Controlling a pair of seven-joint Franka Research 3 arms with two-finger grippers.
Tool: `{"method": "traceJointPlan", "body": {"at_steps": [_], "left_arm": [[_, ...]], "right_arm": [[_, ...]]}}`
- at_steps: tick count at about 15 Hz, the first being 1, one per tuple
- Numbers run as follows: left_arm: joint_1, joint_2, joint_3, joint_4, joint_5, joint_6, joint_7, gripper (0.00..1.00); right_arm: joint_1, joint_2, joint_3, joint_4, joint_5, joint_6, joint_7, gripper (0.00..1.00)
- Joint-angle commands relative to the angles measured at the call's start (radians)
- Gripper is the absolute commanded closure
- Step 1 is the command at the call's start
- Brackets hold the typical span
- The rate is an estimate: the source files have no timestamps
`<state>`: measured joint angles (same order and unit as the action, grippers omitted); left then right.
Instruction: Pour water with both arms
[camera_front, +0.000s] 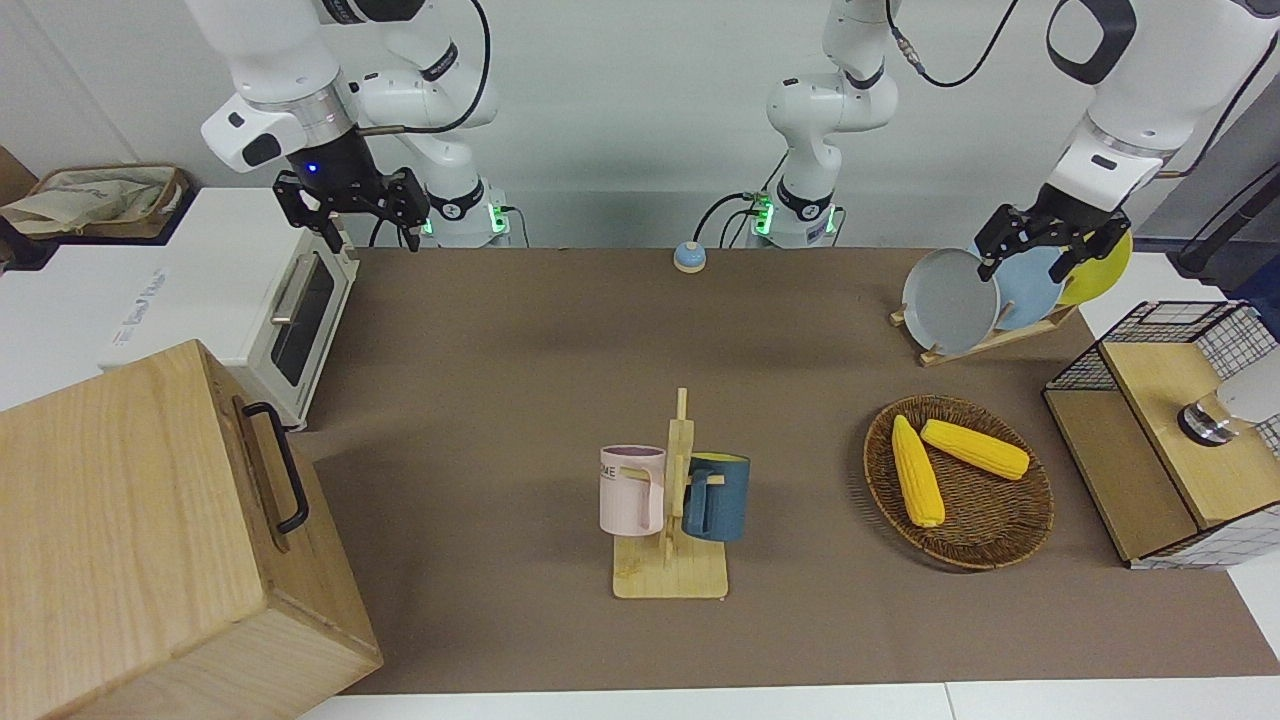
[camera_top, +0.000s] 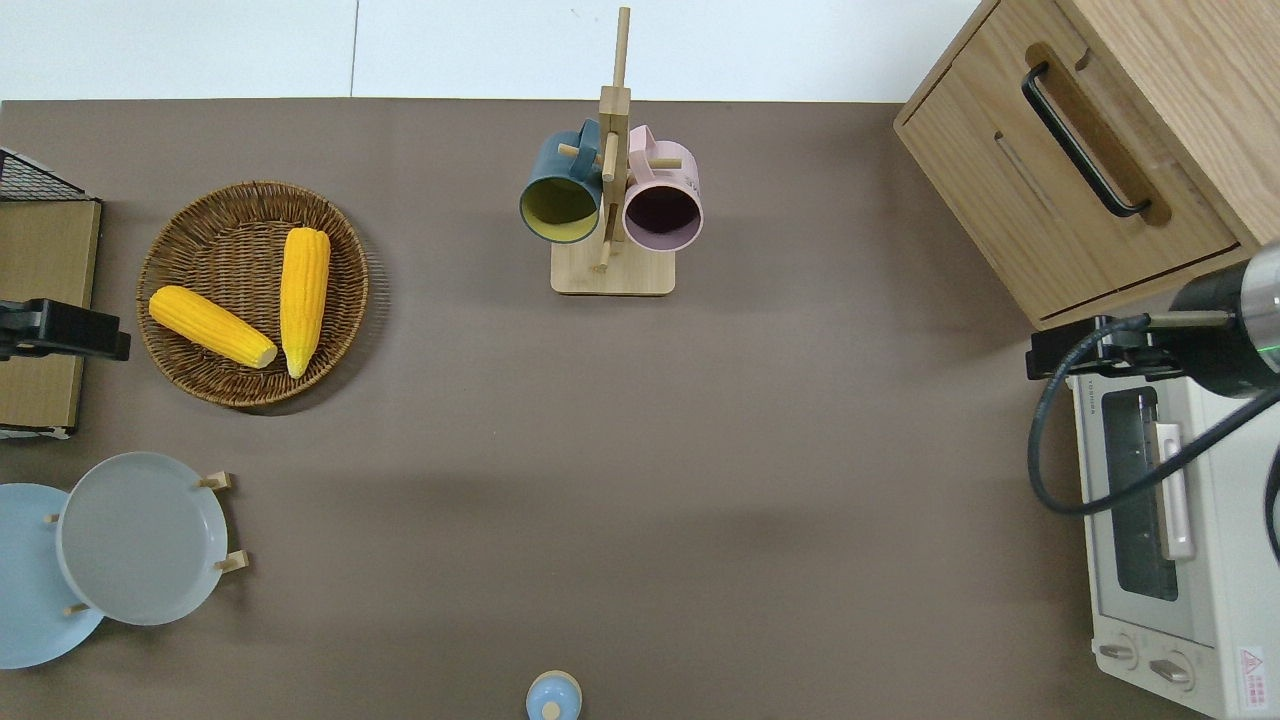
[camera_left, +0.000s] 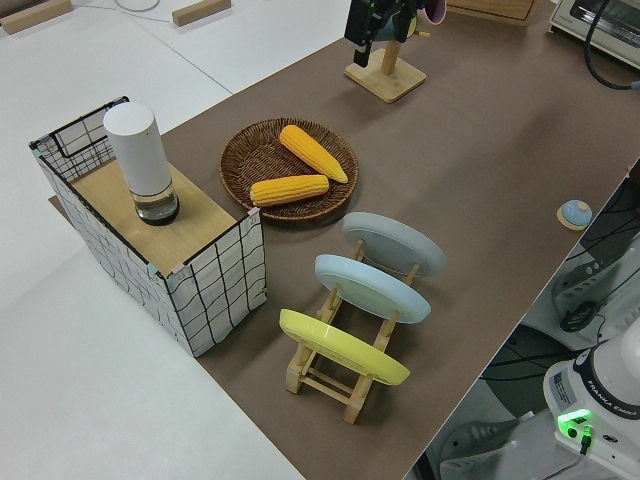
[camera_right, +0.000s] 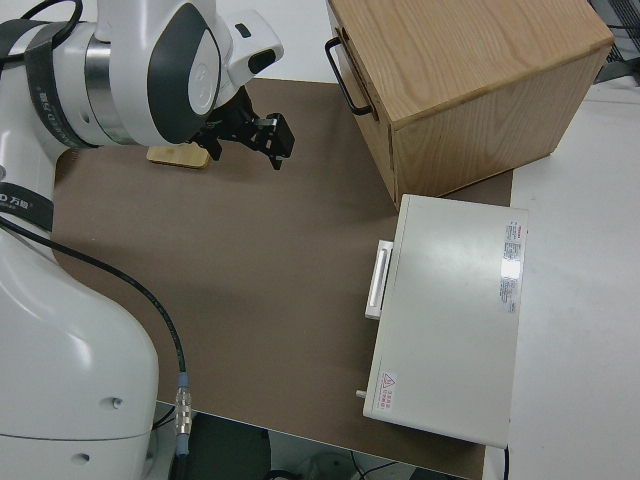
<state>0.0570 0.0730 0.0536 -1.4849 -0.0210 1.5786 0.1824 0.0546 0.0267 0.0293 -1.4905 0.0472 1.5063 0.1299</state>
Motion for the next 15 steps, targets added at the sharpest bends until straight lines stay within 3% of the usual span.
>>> {"method": "traceJointPlan", "body": {"at_steps": [1,5,10,15], "left_arm": [[0.078,0.030,0.008,0.026,0.003,0.049,0.135,0.01],[0.207,0.080,0.006,0.075,-0.002,0.099,0.316,0.01],[0.316,0.123,0.006,0.078,-0.013,0.216,0.440,0.01],[0.421,0.166,0.005,0.075,-0.124,0.365,0.568,0.01]], "right_arm": [[0.063,0.062,-0.002,-0.007,0.019,0.067,0.014,0.013],[0.164,0.159,-0.002,-0.007,0.017,0.193,0.088,0.013],[0.224,0.249,-0.002,-0.007,0.014,0.377,0.131,0.015],[0.284,0.335,-0.002,-0.004,0.011,0.546,0.139,0.015]]}}
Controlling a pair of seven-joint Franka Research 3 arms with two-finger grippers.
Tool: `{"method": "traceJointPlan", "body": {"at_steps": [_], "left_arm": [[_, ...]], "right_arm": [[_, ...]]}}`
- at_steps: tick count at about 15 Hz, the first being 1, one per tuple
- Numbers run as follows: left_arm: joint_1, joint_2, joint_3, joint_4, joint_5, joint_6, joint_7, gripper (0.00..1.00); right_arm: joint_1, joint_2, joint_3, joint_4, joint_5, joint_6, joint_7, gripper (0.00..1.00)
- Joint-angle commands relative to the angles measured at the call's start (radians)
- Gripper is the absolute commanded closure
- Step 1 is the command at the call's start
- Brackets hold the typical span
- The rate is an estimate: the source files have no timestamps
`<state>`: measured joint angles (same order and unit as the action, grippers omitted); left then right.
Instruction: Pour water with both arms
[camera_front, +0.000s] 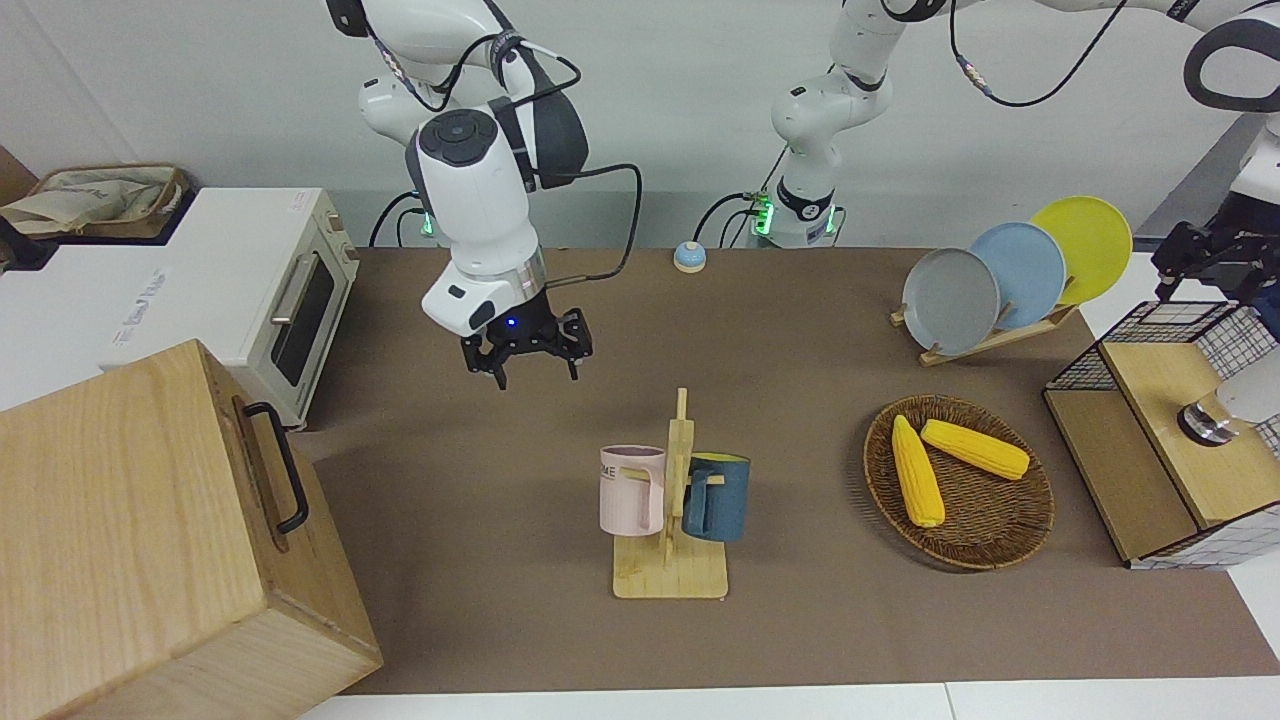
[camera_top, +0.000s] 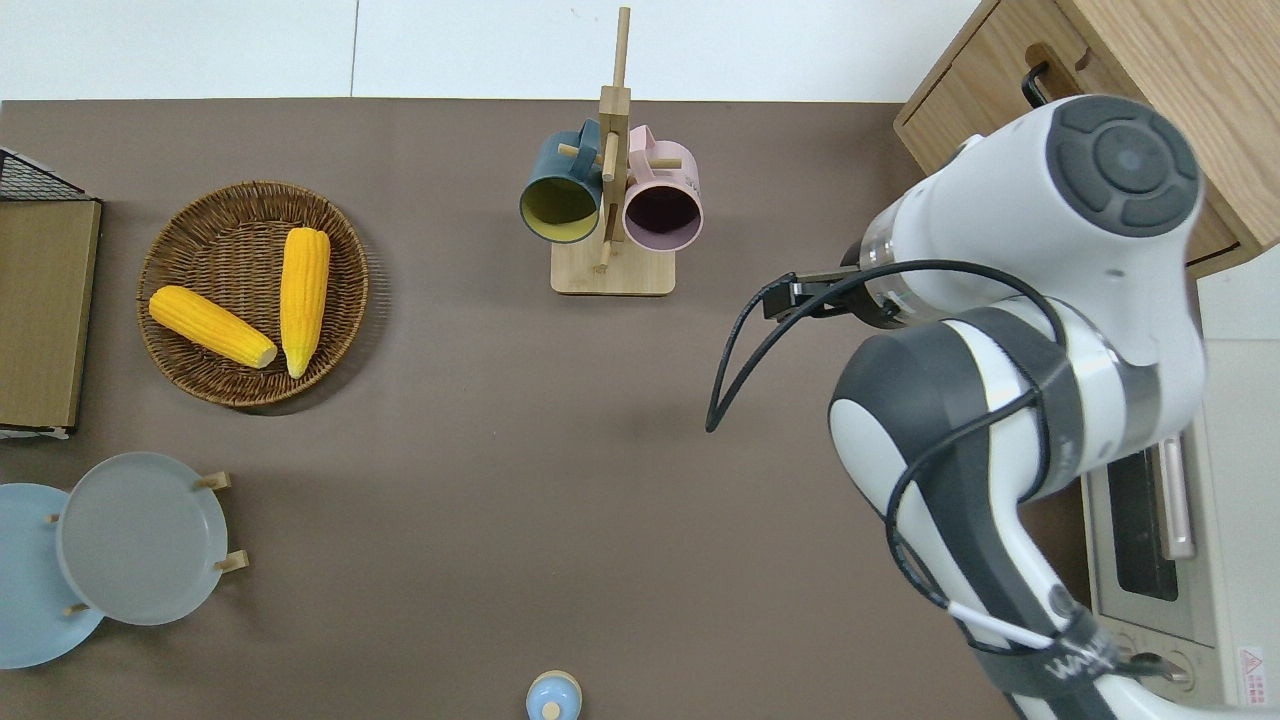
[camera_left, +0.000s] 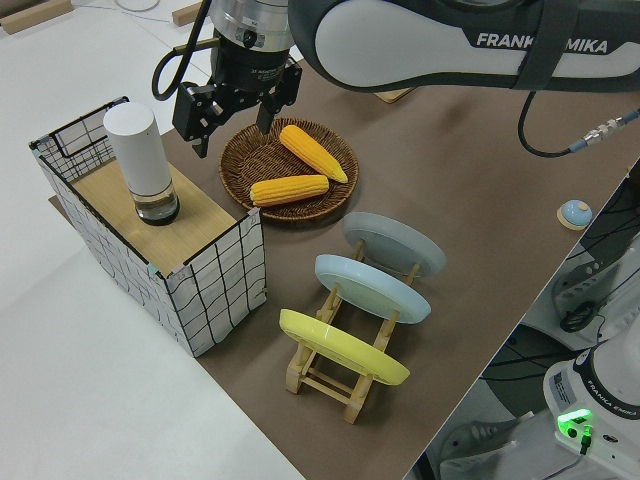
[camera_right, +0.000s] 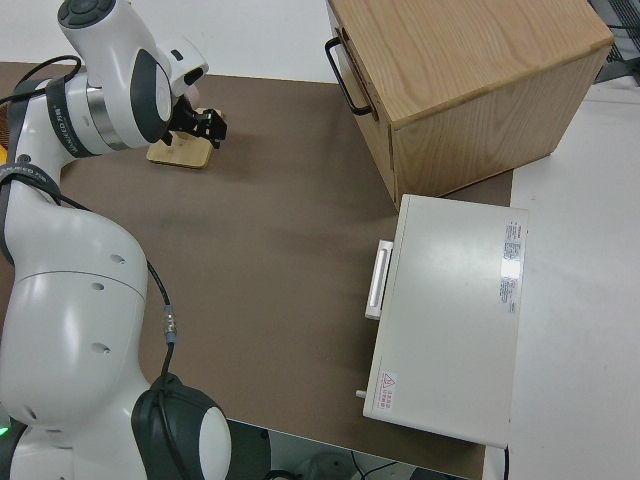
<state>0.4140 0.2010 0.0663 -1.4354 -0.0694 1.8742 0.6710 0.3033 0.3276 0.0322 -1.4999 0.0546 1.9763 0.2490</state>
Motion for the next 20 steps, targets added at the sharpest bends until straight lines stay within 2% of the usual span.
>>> {"method": "traceJointPlan", "body": {"at_steps": [1,4,7,9,10,14,16,20], "left_arm": [[0.077,0.044,-0.008,0.020,-0.092,0.100,0.111,0.01],[0.126,0.057,-0.008,-0.025,-0.223,0.215,0.205,0.01],[0.126,0.072,-0.010,-0.085,-0.312,0.322,0.226,0.00],[0.123,0.069,-0.022,-0.150,-0.395,0.420,0.226,0.00],[0.115,0.071,-0.023,-0.163,-0.424,0.454,0.228,0.00],[0.114,0.081,-0.039,-0.165,-0.481,0.512,0.228,0.00],[0.114,0.095,-0.045,-0.166,-0.495,0.552,0.226,0.00],[0.114,0.115,-0.056,-0.165,-0.504,0.598,0.228,0.00]], "right_arm": [[0.046,0.045,-0.005,0.007,0.002,0.102,0.022,0.015],[0.088,0.097,-0.006,0.012,-0.025,0.180,0.026,0.015],[0.076,0.128,-0.006,0.015,-0.096,0.298,0.024,0.015],[0.074,0.137,-0.006,0.016,-0.127,0.358,0.029,0.021],[0.072,0.145,-0.006,0.029,-0.149,0.375,0.029,0.030],[0.071,0.186,-0.015,0.101,-0.179,0.383,0.050,0.199],[0.074,0.194,-0.020,0.112,-0.179,0.394,0.064,0.395],[0.071,0.197,-0.018,0.112,-0.177,0.411,0.065,0.698]]}}
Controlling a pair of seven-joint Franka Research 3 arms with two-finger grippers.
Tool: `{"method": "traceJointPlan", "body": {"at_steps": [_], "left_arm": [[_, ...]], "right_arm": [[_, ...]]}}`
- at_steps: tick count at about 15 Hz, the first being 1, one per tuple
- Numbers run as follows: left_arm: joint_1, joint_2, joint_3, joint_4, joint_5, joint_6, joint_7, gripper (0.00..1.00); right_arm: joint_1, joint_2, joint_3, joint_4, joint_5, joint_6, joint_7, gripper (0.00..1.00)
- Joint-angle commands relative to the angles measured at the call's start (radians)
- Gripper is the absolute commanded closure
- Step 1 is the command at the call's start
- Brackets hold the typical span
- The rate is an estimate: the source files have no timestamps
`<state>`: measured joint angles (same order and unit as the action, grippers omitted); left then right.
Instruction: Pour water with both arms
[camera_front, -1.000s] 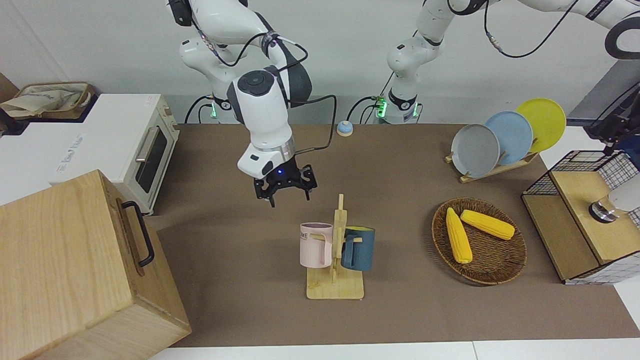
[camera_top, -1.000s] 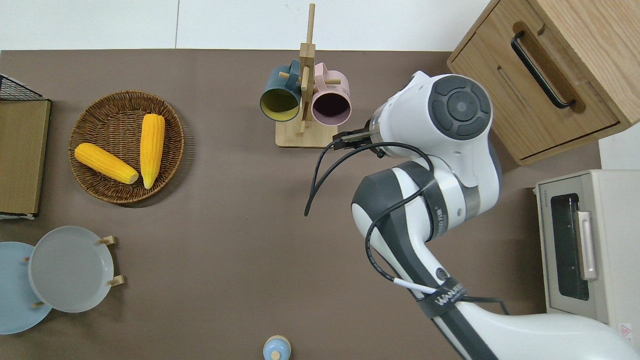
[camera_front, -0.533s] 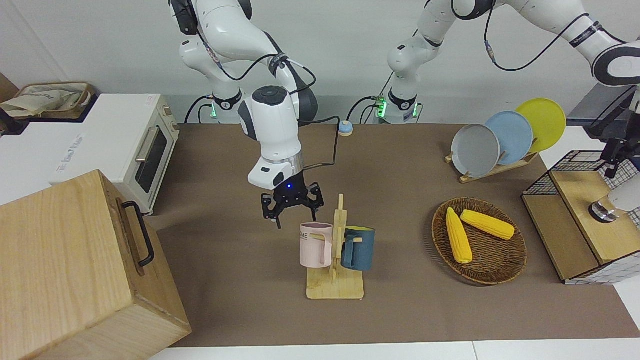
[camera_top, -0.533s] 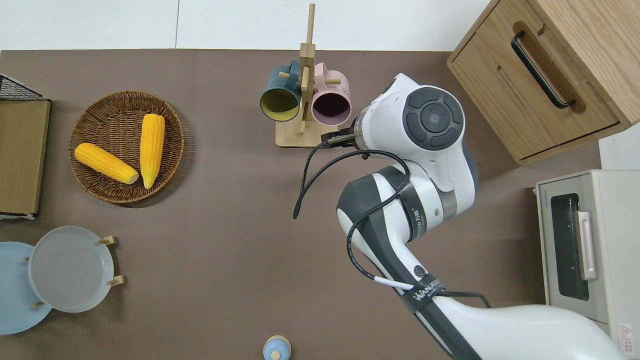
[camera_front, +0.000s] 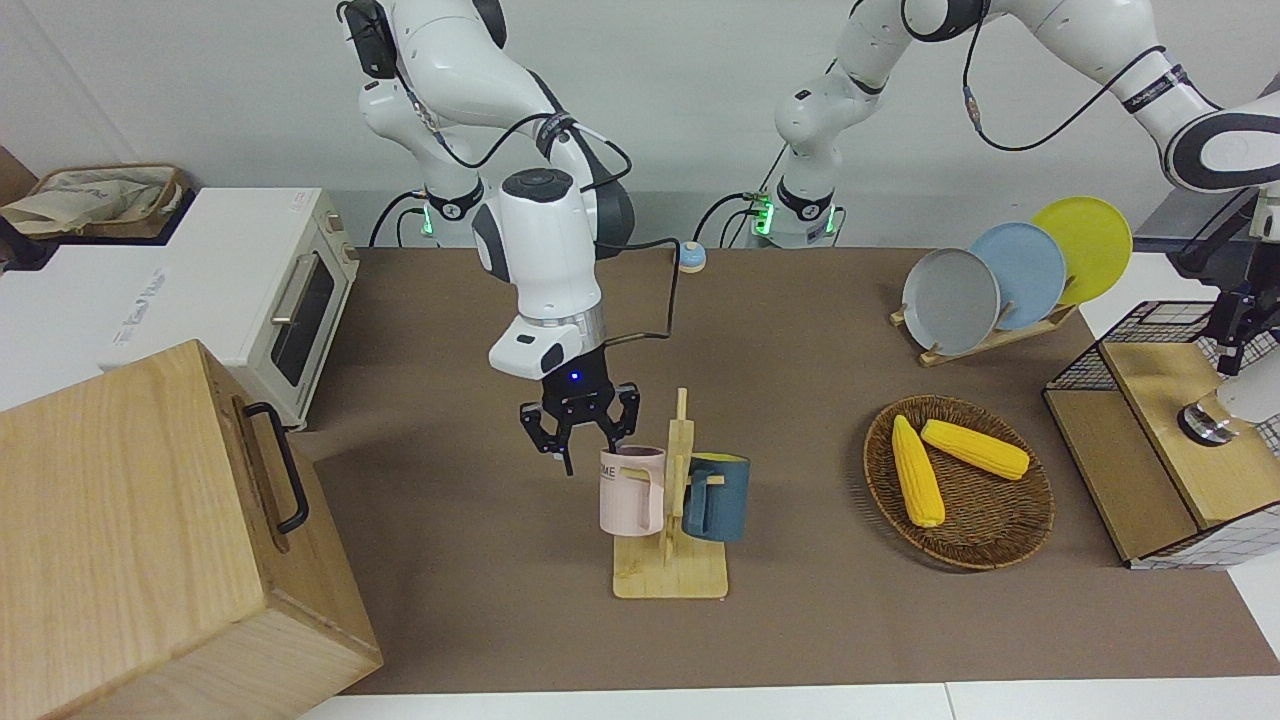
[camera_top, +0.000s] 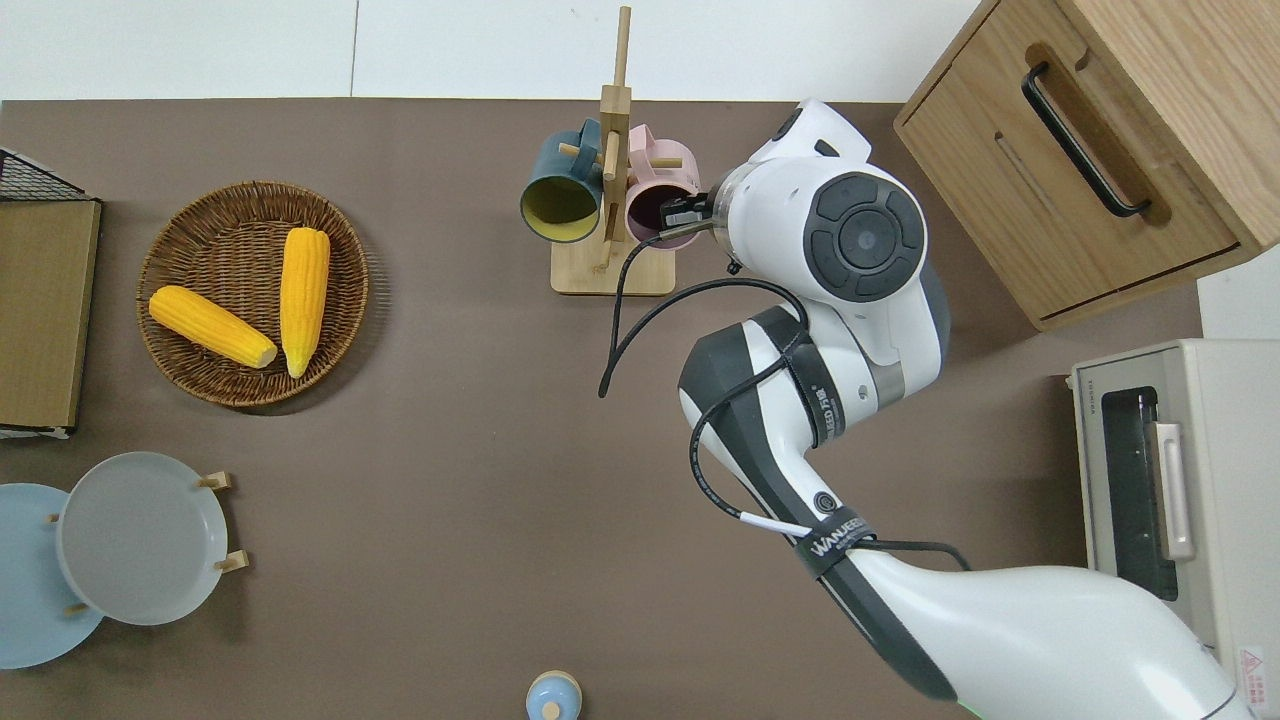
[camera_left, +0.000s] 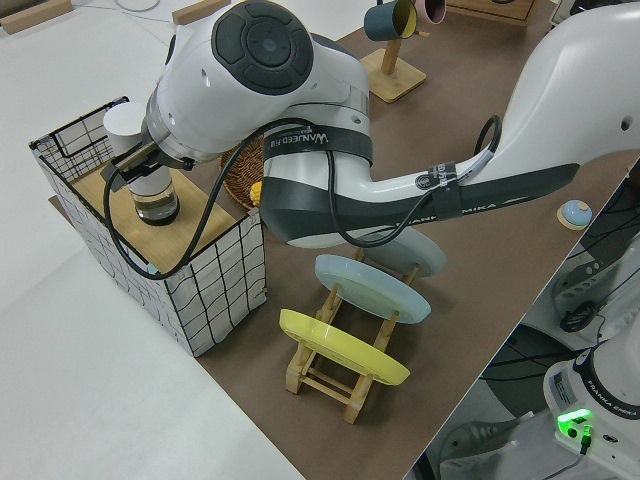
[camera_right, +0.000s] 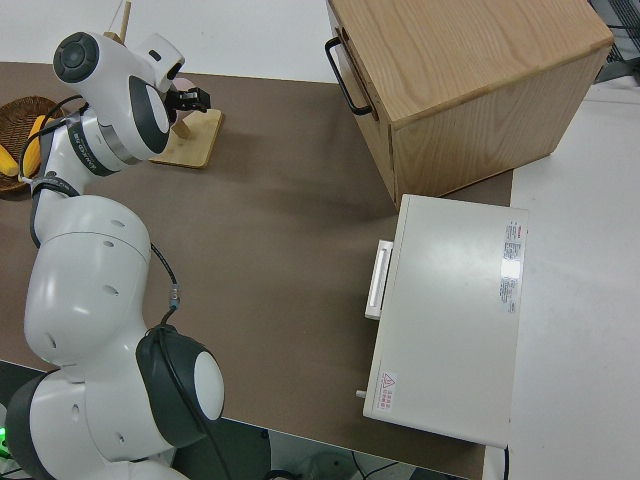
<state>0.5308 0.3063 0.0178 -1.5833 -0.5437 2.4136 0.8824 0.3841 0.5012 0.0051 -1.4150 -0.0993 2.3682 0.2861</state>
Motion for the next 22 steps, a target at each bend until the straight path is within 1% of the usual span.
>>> {"method": "traceJointPlan", "body": {"at_steps": [1,2,4,6,8,9,10,11,14,15,16,19,22], "left_arm": [[-0.003,0.013,-0.007,-0.017,-0.032,0.065,0.017,0.00],[-0.003,0.016,-0.007,-0.017,-0.032,0.070,0.017,0.00],[-0.002,0.033,-0.016,-0.015,-0.036,0.088,0.015,0.00],[0.000,0.045,-0.024,-0.014,-0.065,0.101,0.017,0.00],[-0.002,0.050,-0.026,-0.011,-0.067,0.108,0.018,0.01],[-0.002,0.056,-0.026,-0.009,-0.074,0.111,0.018,0.04],[0.002,0.062,-0.030,-0.007,-0.088,0.116,0.018,0.11],[0.000,0.065,-0.030,-0.006,-0.100,0.116,0.018,0.23],[0.006,0.074,-0.030,0.003,-0.099,0.114,0.020,0.76],[0.005,0.074,-0.030,0.003,-0.099,0.114,0.021,0.88],[0.003,0.074,-0.030,0.005,-0.098,0.114,0.021,0.92],[0.000,0.073,-0.030,0.034,-0.090,0.104,0.009,0.94],[-0.002,0.065,-0.029,0.063,-0.085,0.082,0.000,0.97]], "right_arm": [[-0.008,0.023,0.009,0.027,-0.023,0.019,0.028,0.782],[-0.007,0.023,0.009,0.027,-0.023,0.019,0.028,0.847],[-0.002,0.023,0.009,0.027,-0.025,0.019,0.028,0.917],[-0.001,0.022,0.009,0.027,-0.025,0.016,0.027,1.000],[0.001,0.022,0.007,0.027,-0.025,0.008,0.027,1.000],[0.001,0.020,0.007,0.027,-0.025,0.008,0.025,1.000],[0.002,0.020,0.007,0.027,-0.025,0.006,0.027,1.000],[0.001,0.019,0.007,0.027,-0.025,0.003,0.027,1.000],[0.001,0.011,0.007,0.027,-0.039,-0.026,0.022,1.000],[0.002,0.005,0.006,0.027,-0.039,-0.036,0.022,1.000],[0.001,0.002,0.004,0.027,-0.040,-0.053,0.018,1.000],[-0.005,-0.026,0.006,0.027,-0.074,-0.116,0.011,1.000],[-0.011,-0.069,0.006,0.025,-0.077,-0.165,-0.007,1.000]]}}
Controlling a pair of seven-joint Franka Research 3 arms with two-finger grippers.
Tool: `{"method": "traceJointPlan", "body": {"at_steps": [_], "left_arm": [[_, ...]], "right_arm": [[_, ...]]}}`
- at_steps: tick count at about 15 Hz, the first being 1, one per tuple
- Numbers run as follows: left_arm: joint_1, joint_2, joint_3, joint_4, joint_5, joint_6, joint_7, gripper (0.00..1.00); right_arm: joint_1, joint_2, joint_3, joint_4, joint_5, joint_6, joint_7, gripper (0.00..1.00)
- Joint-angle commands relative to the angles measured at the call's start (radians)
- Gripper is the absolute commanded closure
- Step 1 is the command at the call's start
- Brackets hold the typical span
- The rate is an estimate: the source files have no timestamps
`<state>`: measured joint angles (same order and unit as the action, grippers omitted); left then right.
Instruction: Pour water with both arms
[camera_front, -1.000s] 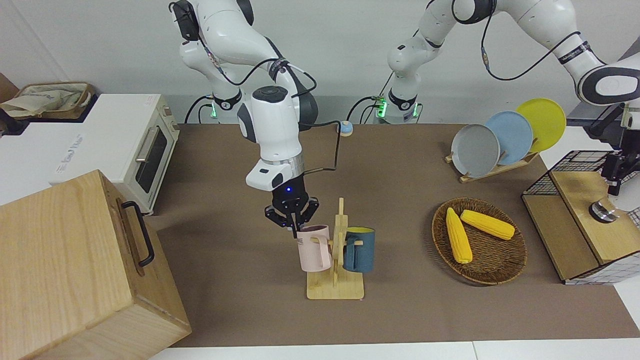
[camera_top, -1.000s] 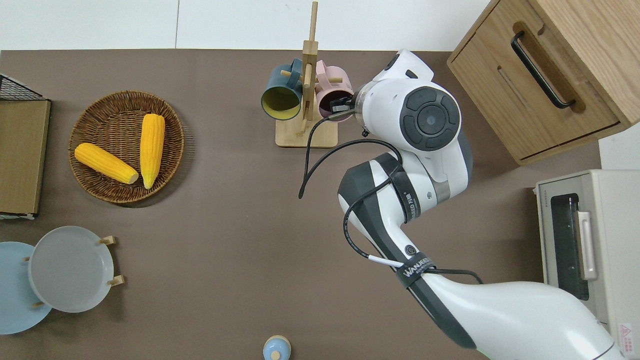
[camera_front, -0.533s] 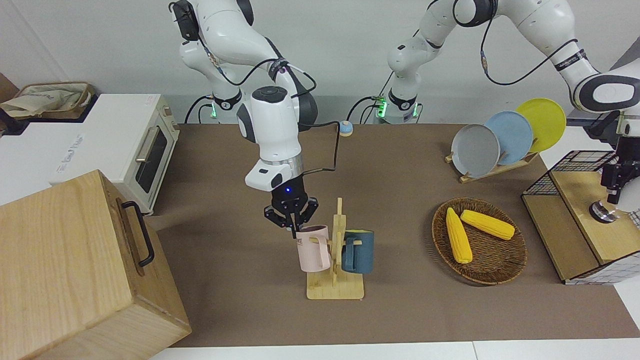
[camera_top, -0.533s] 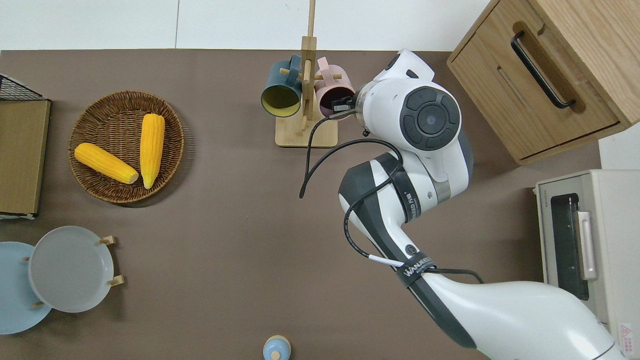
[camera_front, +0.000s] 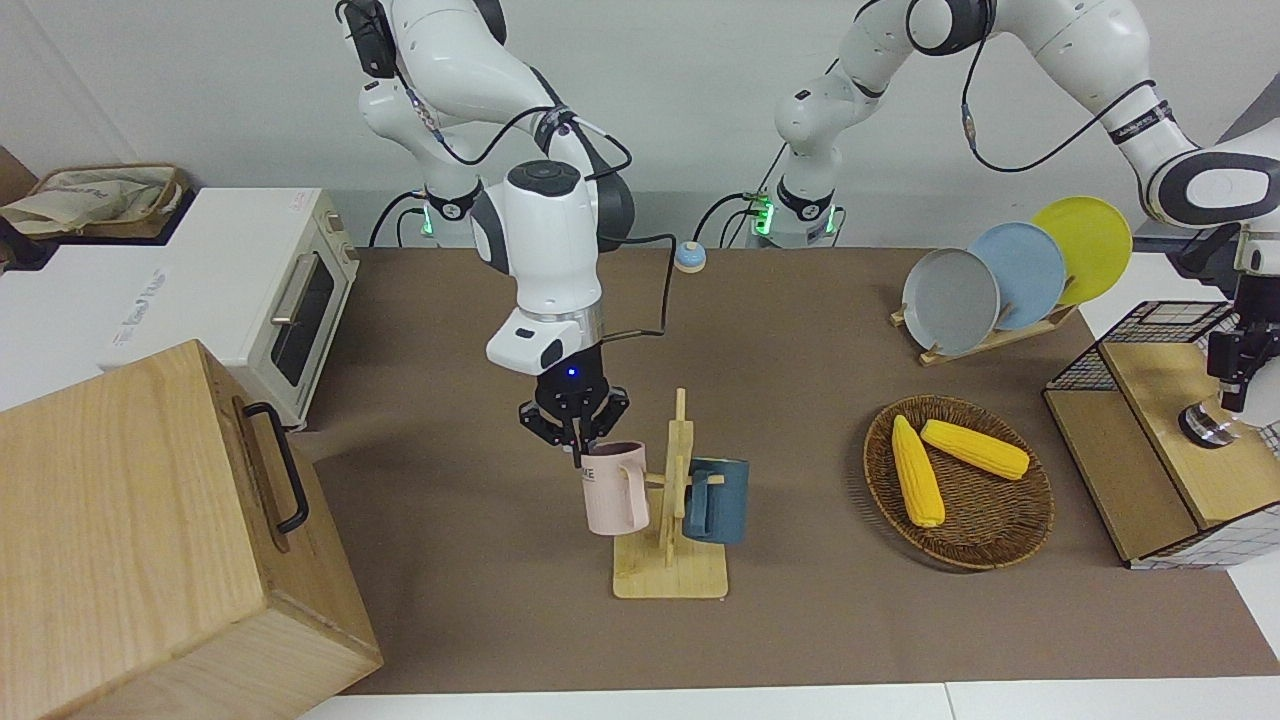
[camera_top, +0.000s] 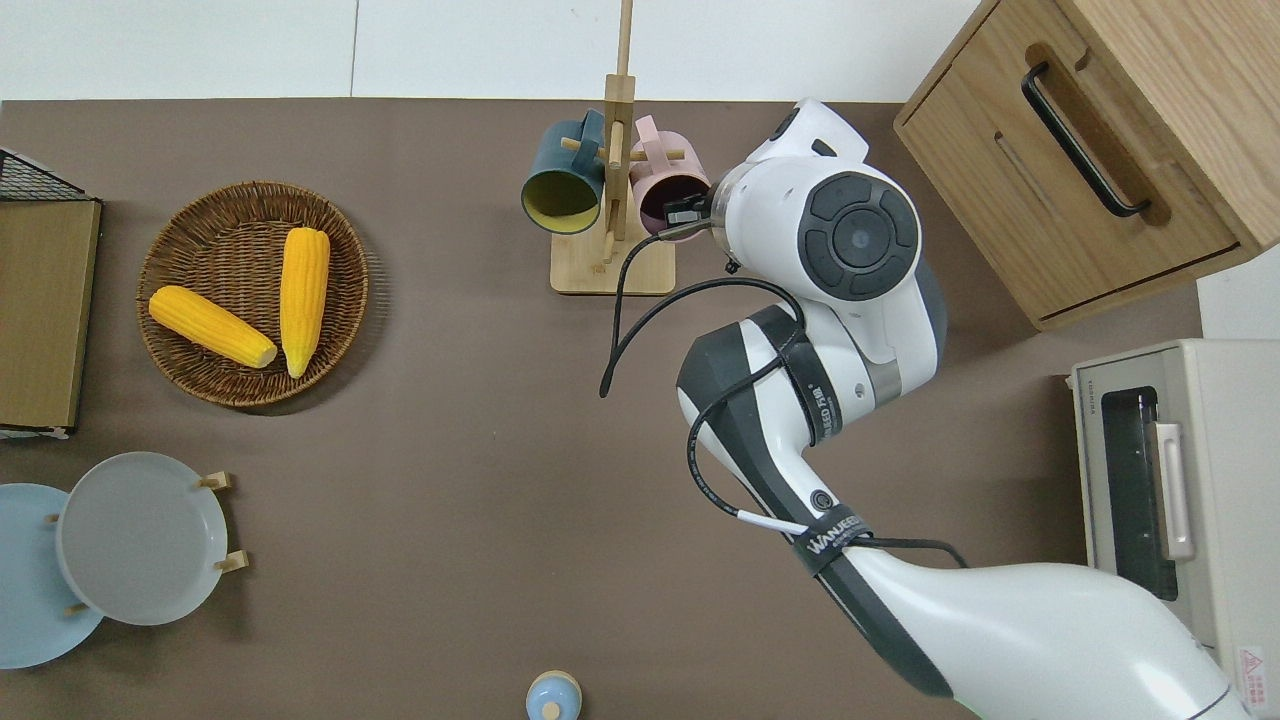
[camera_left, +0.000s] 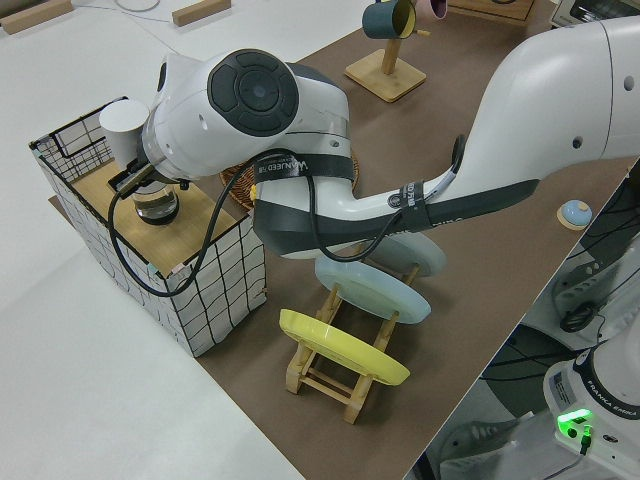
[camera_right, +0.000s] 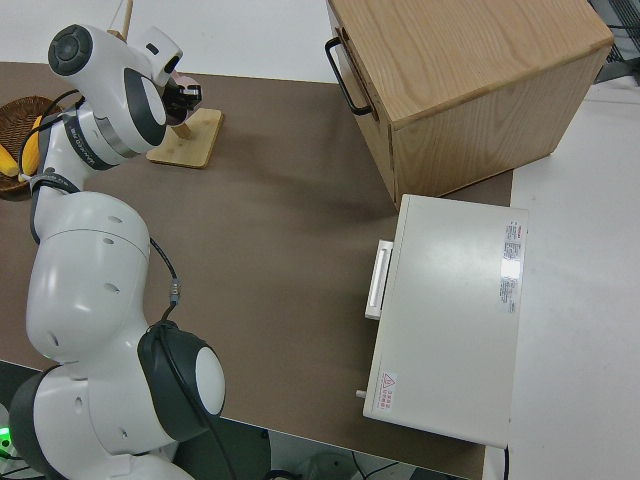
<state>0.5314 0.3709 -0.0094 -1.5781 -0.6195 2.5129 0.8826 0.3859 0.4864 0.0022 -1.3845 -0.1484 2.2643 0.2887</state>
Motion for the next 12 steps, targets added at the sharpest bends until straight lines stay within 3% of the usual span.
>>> {"method": "traceJointPlan", "body": {"at_steps": [1,6,12], "left_arm": [[-0.004,-0.001,0.005,0.069,-0.006,-0.037,-0.008,0.98],[-0.004,-0.059,-0.001,0.078,0.124,-0.097,-0.164,0.98],[-0.028,-0.165,-0.007,0.078,0.286,-0.262,-0.376,0.98]], "right_arm": [[-0.016,-0.060,0.009,-0.004,-0.027,-0.083,-0.028,1.000],[-0.073,-0.092,0.012,-0.011,-0.022,-0.140,-0.088,1.000],[-0.136,-0.104,0.013,-0.013,-0.011,-0.201,-0.106,1.000]]}}
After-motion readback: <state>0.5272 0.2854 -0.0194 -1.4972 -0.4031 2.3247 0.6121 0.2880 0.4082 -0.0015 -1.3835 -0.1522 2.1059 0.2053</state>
